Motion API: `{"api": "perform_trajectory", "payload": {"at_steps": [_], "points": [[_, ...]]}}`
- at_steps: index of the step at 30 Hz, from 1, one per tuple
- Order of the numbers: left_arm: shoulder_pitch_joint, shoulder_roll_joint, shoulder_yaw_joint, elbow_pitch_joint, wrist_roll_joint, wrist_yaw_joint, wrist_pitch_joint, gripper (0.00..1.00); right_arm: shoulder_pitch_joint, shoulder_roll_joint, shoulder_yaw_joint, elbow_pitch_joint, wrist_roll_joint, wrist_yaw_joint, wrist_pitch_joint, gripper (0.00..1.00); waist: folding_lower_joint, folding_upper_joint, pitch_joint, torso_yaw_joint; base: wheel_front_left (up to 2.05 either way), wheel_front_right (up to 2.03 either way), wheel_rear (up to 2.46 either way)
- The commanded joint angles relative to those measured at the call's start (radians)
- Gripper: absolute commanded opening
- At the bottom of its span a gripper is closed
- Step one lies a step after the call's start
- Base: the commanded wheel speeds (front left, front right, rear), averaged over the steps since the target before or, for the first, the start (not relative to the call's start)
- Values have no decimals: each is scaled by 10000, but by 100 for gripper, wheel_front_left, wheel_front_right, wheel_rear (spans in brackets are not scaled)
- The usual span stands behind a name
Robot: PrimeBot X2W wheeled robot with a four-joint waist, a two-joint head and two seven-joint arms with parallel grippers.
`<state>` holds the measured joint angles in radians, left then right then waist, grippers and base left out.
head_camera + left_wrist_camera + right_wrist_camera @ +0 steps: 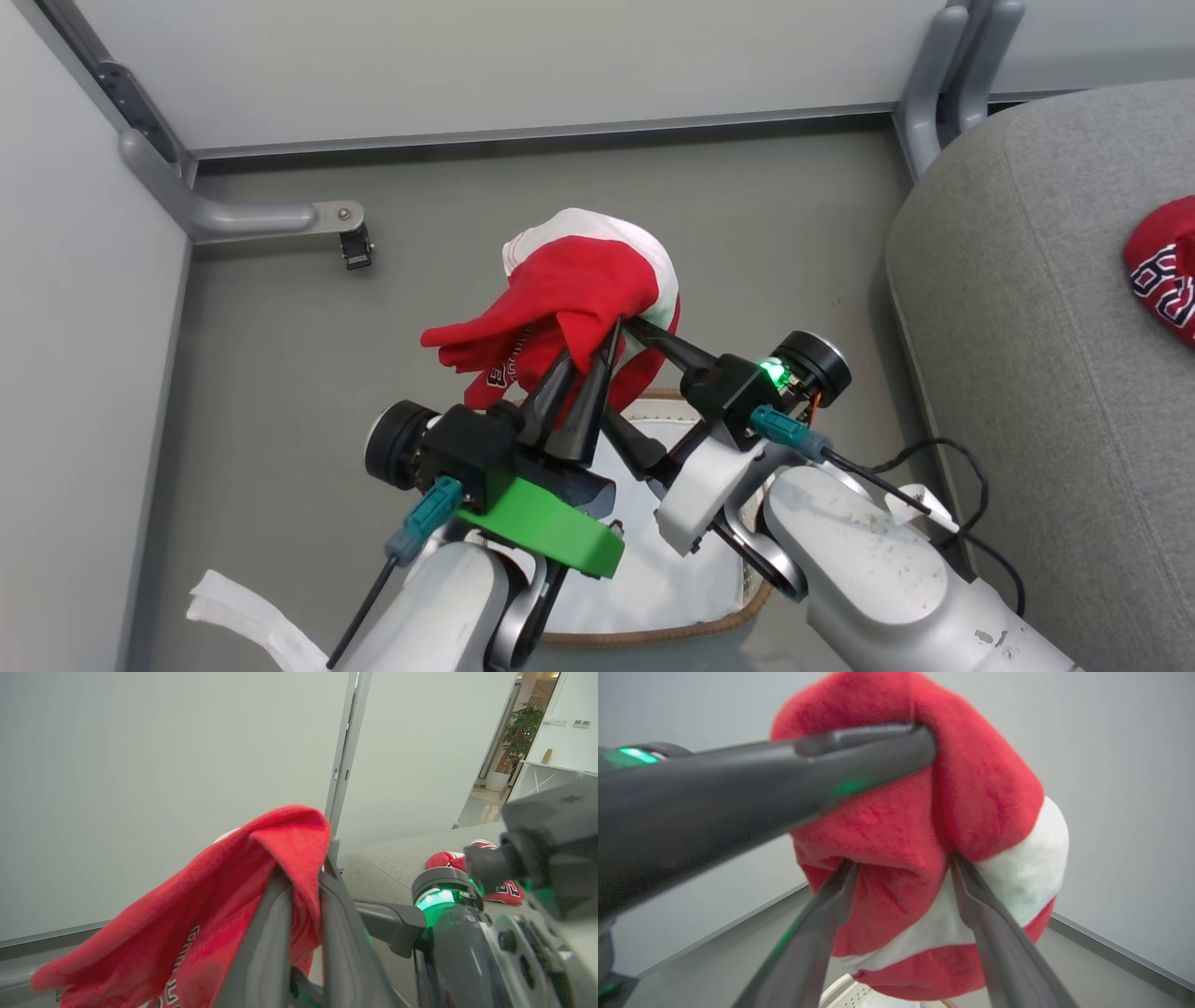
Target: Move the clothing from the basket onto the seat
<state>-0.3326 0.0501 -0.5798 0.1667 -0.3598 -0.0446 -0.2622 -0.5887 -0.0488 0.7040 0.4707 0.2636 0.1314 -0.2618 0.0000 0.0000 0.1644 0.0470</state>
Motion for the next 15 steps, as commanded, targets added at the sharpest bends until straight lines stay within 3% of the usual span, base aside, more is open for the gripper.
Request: {"api": "perform_trajectory", "payload": {"at_steps": [1,15], "points": [[-161,21,-55,1,-69,-2,-36,0,-152,-47,-67,31,37,-14,-46,100,0,0,12,73,0,0,0],[-284,19,-681,12,-439,45,-38,0,-505,-48,-182,774,18,-14,-46,100,0,0,107,477,0,0,0]]}}
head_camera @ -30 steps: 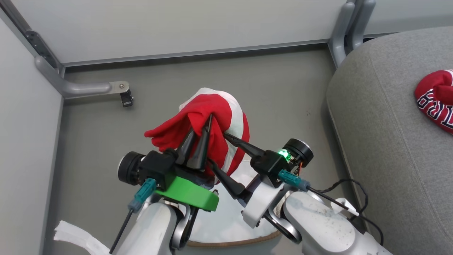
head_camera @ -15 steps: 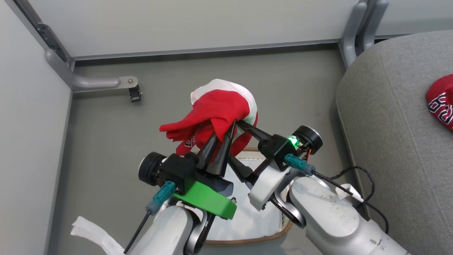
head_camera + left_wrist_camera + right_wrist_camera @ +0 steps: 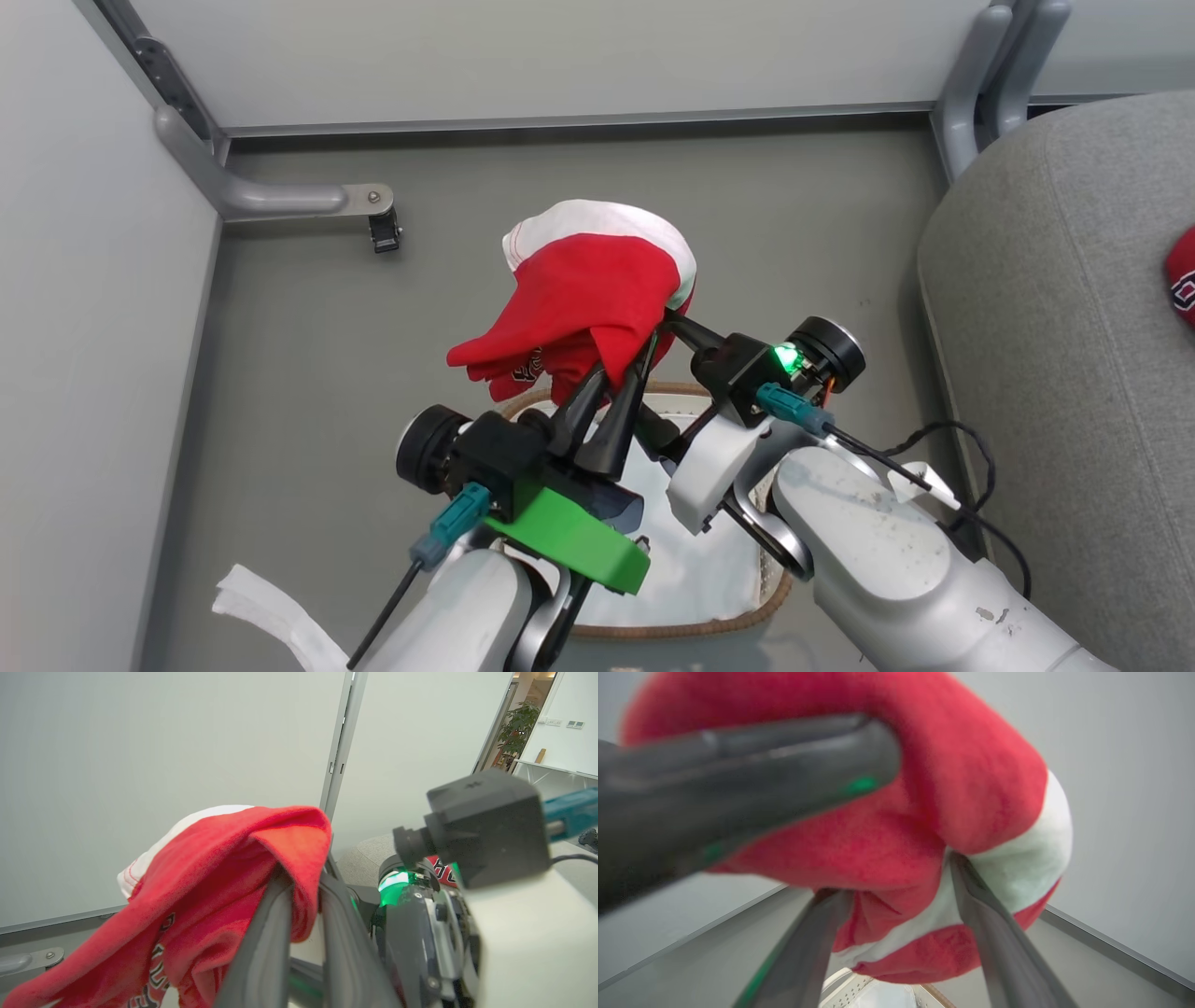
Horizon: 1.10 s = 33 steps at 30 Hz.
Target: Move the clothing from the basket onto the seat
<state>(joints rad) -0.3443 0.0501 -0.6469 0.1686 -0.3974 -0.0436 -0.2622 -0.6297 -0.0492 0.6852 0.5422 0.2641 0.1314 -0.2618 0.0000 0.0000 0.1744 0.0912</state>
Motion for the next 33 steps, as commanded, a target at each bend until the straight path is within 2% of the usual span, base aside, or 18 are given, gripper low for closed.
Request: {"api": "perform_trajectory", "payload": {"at_steps": [1,3,4,5,6,8,20,22,23,24,33], "points": [[-172,19,-47,-21,-81,31,-36,0,-148,-39,97,155,35,-14,-47,100,0,0,5,67,0,0,0],[-174,19,-99,-48,-88,16,-38,0,-250,-45,132,269,109,-14,-46,100,0,0,10,111,0,0,0],[-169,19,-116,-49,-113,10,-36,0,-271,-47,132,301,130,-14,-46,93,0,0,17,127,0,0,0],[-172,19,-130,-47,-131,5,-36,0,-298,-44,130,331,188,-14,-46,61,0,0,31,148,0,0,0],[-177,19,-136,-41,-135,5,-36,0,-334,-44,117,347,204,-14,-46,44,0,0,45,162,0,0,0],[-189,19,-140,-25,-127,13,-36,0,-405,-44,61,345,258,-14,-46,0,0,0,70,183,0,0,0],[-205,19,85,-12,70,95,-36,0,-210,-43,-352,165,177,-14,-46,0,0,0,152,35,0,0,0],[-191,19,173,-62,150,144,-36,48,-146,-48,-514,7,103,-14,-47,0,0,0,169,-46,0,0,0],[-165,19,179,-16,155,150,-36,87,-120,-49,-588,-60,74,-14,-46,0,0,0,178,-90,0,0,0],[-159,19,221,-29,206,170,-36,100,-85,-45,-676,-151,52,-14,-46,0,0,0,193,-155,0,0,0],[46,21,700,203,698,34,-36,100,290,-45,-1508,-941,-238,-14,-47,0,0,0,236,-1174,0,0,0]]}}
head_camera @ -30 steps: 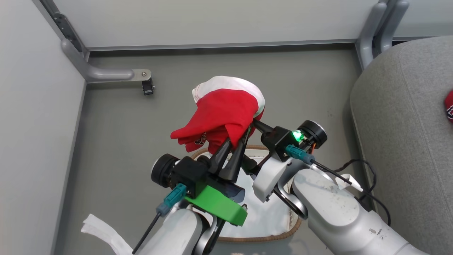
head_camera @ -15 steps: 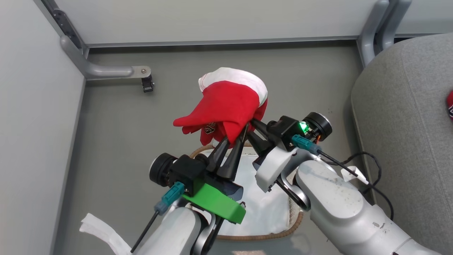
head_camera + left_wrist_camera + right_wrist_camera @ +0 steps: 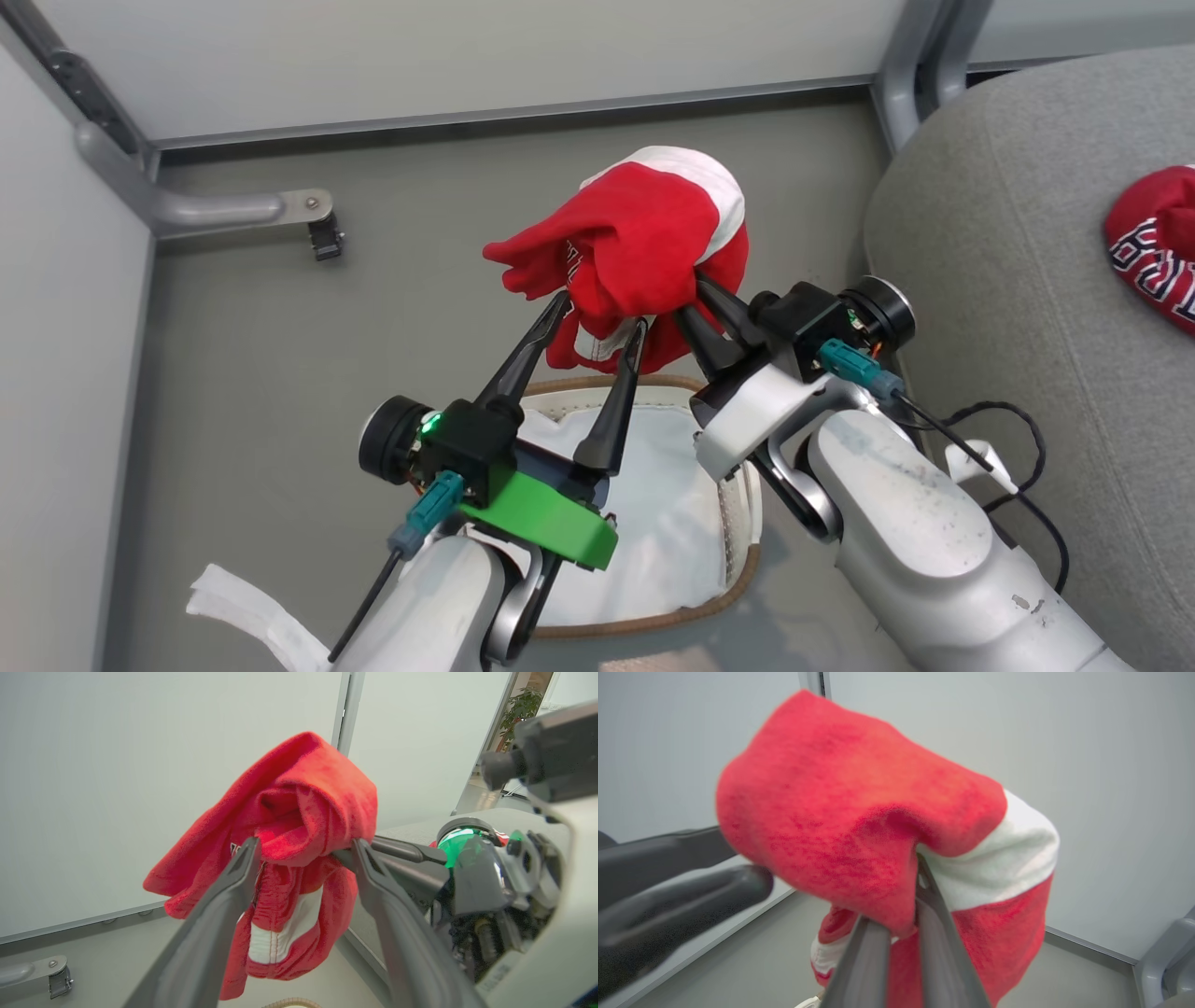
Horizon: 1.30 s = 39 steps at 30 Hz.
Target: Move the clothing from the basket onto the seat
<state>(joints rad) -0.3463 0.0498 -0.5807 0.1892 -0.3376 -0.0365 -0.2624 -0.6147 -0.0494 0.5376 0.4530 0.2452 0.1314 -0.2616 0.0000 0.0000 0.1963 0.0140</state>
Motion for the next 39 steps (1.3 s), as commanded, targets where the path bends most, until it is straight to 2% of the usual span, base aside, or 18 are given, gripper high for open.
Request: {"api": "perform_trajectory", "payload": {"at_steps": [1,13,24,31,39], "points": [[102,23,150,43,159,-52,-34,100,191,-43,-74,-121,-66,-14,-49,0,0,0,7,-616,0,0,0],[283,34,905,418,801,-346,-34,100,773,-35,-814,-629,-116,-14,-48,0,0,0,38,-3040,0,0,0],[312,37,1158,609,1027,-535,-34,100,1225,-33,-1341,-1141,-97,-14,-49,0,0,0,253,-4774,0,0,0],[354,35,1307,712,1162,-619,-34,100,1508,-32,-1799,-1438,-213,-15,-49,0,0,0,337,-5487,0,0,0],[99,37,1173,901,1223,-746,-34,100,1411,-27,-2881,-1397,-885,-15,-49,0,0,0,569,-5576,0,0,0]]}}
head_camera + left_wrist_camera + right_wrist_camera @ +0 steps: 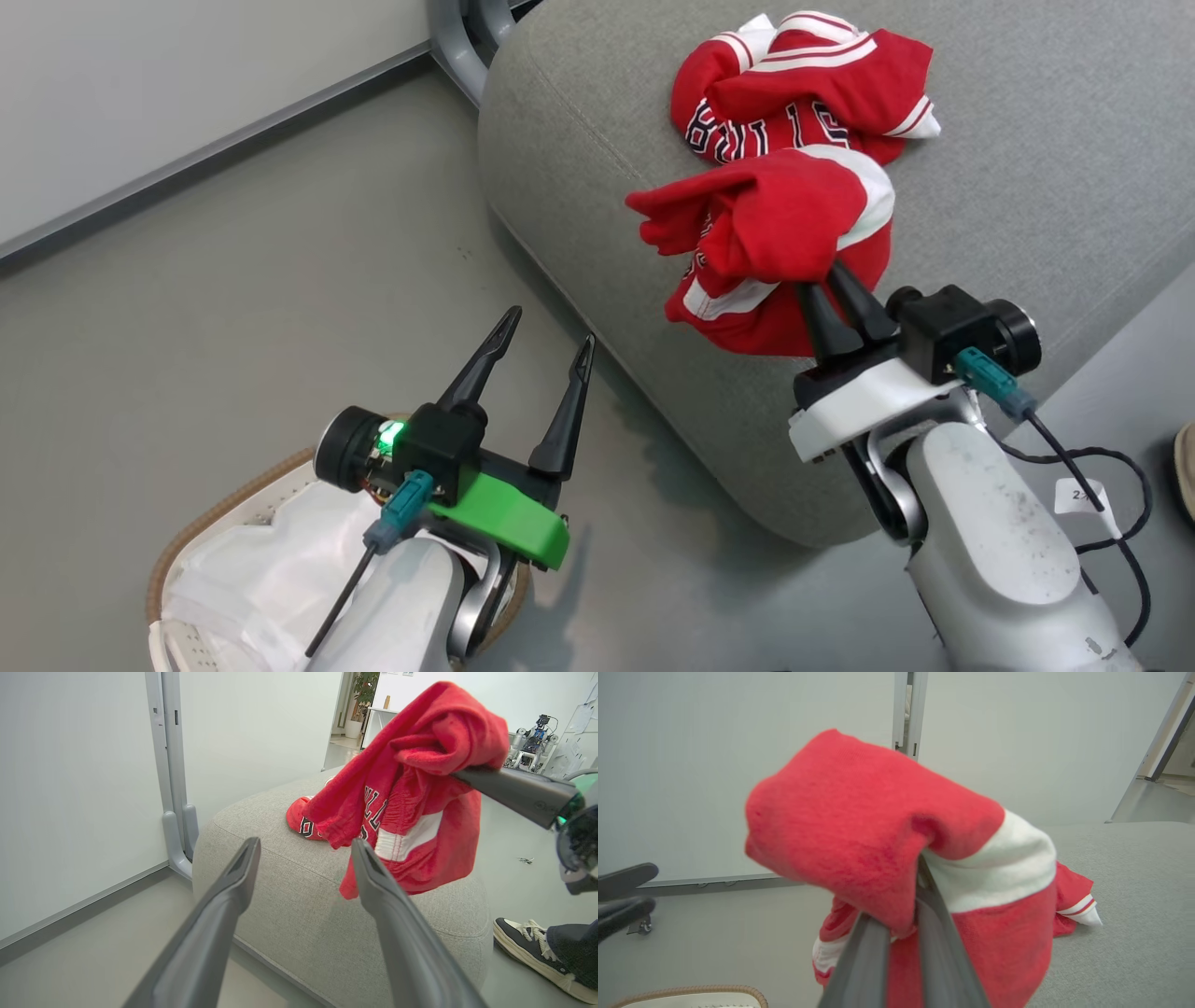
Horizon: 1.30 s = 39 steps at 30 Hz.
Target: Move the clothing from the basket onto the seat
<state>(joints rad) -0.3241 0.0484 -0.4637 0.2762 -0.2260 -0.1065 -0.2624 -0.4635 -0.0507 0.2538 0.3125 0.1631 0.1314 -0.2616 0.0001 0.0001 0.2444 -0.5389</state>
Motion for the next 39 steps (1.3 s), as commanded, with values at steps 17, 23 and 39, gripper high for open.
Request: {"api": "perform_trajectory", "payload": {"at_steps": [17,23,39], "points": [[-694,160,235,324,824,-175,-34,100,-3900,-1698,-2660,2163,-1904,-15,-49,0,-1,-1,1799,953,0,0,0],[-1131,281,146,362,924,-228,-34,100,-5120,-2297,-3717,3167,-2484,-15,-48,0,-1,-1,2614,1404,0,0,0],[-1904,333,38,294,955,-249,-34,100,-5283,-2182,-7796,4393,-3909,-15,-48,100,-1,-1,3820,2656,0,0,0]]}}
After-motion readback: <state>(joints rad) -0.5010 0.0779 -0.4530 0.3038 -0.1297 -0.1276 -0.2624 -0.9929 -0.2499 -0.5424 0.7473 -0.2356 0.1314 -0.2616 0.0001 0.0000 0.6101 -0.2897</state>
